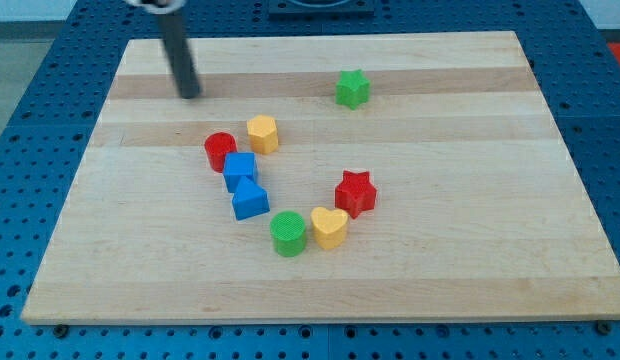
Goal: Slightly move the blue blocks to the right
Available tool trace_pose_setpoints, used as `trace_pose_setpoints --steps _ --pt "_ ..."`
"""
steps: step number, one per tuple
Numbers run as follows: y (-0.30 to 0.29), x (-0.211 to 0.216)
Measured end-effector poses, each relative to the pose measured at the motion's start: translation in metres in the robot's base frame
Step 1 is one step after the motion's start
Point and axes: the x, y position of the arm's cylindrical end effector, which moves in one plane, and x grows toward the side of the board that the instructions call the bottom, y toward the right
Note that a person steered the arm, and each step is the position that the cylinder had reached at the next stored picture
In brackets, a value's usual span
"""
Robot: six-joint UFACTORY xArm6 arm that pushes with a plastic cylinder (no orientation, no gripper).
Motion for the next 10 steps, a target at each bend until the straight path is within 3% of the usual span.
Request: trace_pose_setpoints --steps 1,2,6,10 --pt "-0.035 0.029" --pt "-0.039 0.144" --pt "0.043 0.192" --pt "0.100 0.192"
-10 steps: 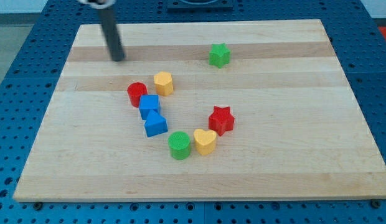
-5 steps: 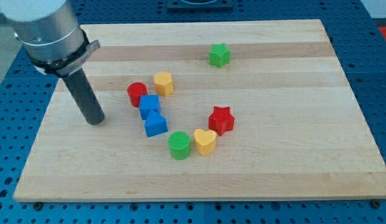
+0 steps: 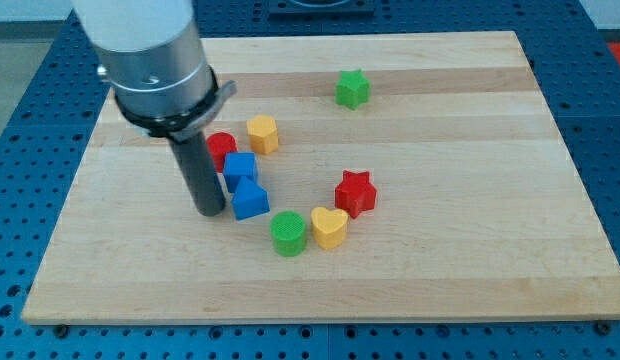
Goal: Slightly move the blue blocks to the right
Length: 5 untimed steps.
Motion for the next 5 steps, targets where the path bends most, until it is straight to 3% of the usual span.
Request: trace_pose_setpoints --steps 2,3,5 --pt "0.019 0.001" --pt "0.019 0.033" --pt "0.018 0.031"
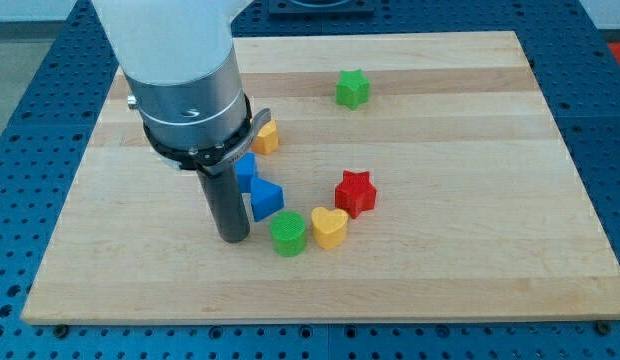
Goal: Slightly move the blue blocks to the right
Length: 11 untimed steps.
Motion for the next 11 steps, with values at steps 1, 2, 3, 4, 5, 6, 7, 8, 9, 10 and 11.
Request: trace_pose_setpoints --steps 1,2,3,4,5,6,7,8,9,10,11 --pt "-0.031 -0.017" --pt "-0.064 -0.021" --pt "-0.057 -0.054" --pt "-0.055 -0.055" --pt "-0.033 -0.055" --pt "-0.027 -0.056" --pt "-0.018 -0.062" --pt "-0.015 -0.062" --pt "-0.014 -0.062" --pt "-0.044 -0.063" --pt "-0.056 -0.064"
